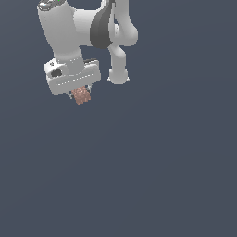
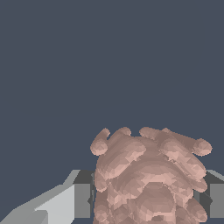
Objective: Pick up the object and move it to a goal position.
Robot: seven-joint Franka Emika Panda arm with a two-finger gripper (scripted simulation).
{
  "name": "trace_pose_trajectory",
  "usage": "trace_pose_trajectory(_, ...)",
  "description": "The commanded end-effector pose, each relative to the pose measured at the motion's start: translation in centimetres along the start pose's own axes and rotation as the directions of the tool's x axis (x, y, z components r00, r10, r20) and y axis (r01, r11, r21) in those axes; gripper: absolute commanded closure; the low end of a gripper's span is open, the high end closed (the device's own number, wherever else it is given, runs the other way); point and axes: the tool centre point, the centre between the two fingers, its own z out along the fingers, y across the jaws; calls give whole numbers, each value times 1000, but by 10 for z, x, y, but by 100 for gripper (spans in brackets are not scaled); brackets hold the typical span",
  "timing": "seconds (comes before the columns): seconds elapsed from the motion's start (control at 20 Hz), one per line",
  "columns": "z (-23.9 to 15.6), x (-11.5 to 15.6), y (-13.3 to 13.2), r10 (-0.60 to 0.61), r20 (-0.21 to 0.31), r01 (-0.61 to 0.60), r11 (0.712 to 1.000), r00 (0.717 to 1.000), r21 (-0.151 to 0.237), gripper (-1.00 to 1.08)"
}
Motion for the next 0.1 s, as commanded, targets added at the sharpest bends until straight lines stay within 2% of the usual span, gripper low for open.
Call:
trace_pose_trajectory(0.0,-3,-2,3,-1,1,1,1000,1000,0,108)
trace_pose_trajectory(0.05,-4,-2,3,-1,1,1,1000,1000,0,108)
